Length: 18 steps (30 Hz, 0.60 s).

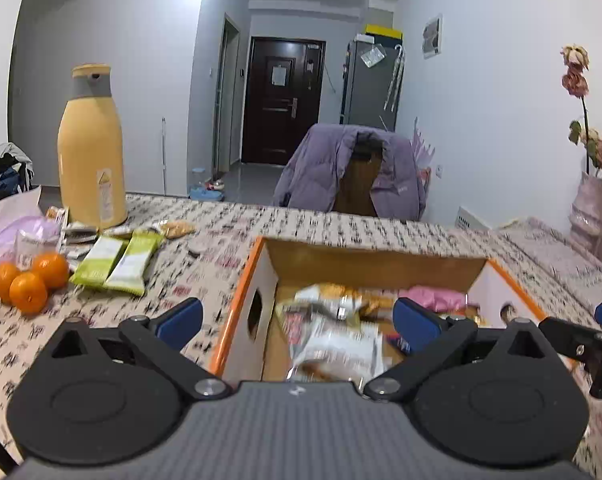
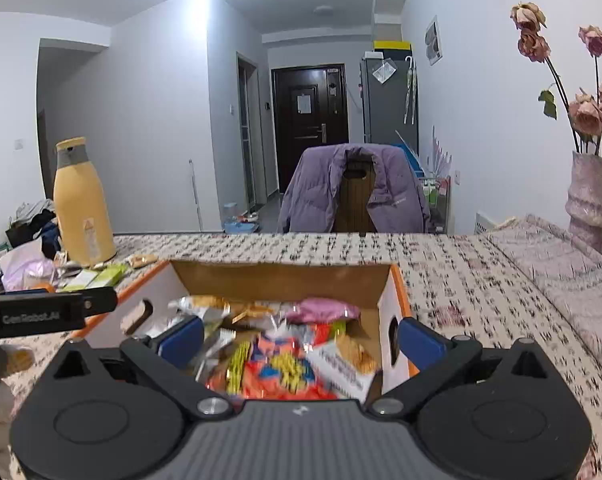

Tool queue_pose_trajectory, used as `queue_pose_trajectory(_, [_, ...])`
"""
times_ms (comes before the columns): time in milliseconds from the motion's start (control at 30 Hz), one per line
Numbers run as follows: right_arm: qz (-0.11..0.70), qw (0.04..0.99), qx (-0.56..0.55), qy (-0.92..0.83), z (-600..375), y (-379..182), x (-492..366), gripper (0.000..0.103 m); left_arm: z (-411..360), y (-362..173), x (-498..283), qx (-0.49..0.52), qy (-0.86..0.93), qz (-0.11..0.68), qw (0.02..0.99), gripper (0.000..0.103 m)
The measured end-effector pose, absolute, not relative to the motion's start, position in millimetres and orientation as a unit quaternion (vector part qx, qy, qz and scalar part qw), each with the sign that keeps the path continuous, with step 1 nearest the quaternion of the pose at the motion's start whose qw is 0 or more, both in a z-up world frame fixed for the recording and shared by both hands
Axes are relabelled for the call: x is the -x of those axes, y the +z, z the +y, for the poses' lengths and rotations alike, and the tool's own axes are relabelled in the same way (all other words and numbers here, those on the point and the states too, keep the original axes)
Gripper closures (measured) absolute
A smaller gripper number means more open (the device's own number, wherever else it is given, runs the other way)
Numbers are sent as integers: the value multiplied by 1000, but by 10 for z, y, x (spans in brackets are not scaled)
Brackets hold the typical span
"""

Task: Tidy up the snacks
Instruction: 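Withdraw both tools from the box back toward the snack pile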

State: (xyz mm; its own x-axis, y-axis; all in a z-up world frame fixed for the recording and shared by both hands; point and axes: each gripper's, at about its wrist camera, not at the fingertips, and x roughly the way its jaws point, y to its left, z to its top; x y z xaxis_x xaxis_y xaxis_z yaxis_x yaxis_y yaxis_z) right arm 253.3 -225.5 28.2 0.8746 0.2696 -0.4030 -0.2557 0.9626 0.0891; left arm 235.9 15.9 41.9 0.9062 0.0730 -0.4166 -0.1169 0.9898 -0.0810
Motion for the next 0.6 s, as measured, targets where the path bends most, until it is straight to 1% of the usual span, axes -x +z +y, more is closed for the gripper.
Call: queue_pose_trajectory(600, [259, 952, -12, 163, -2283, -229, -1801, 0, 303, -183, -1531, 20, 5, 258, 966, 0])
